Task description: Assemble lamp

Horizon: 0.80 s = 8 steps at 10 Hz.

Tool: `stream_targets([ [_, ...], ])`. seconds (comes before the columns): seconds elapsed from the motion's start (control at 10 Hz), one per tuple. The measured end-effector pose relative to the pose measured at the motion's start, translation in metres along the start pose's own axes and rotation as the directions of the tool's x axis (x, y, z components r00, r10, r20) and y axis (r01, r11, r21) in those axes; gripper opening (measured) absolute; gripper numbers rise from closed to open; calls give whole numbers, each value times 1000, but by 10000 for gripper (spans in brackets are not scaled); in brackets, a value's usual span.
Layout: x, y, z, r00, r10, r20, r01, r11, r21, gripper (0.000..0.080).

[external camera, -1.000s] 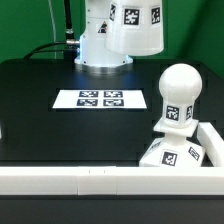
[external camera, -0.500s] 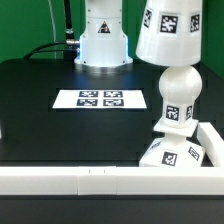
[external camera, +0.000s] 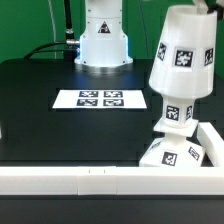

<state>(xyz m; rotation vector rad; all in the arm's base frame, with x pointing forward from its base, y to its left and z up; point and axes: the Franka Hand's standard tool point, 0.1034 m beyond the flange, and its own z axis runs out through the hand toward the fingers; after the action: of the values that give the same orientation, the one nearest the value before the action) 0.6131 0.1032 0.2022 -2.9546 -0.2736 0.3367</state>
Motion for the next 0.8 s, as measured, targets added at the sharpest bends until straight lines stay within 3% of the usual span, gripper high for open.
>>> stream_targets([
  [0.3, -1, 5, 20, 1000, 2, -2, -2, 1000, -3, 45],
  [0.8, -7, 12, 42, 1000, 9, -7, -9, 1000, -6, 45],
])
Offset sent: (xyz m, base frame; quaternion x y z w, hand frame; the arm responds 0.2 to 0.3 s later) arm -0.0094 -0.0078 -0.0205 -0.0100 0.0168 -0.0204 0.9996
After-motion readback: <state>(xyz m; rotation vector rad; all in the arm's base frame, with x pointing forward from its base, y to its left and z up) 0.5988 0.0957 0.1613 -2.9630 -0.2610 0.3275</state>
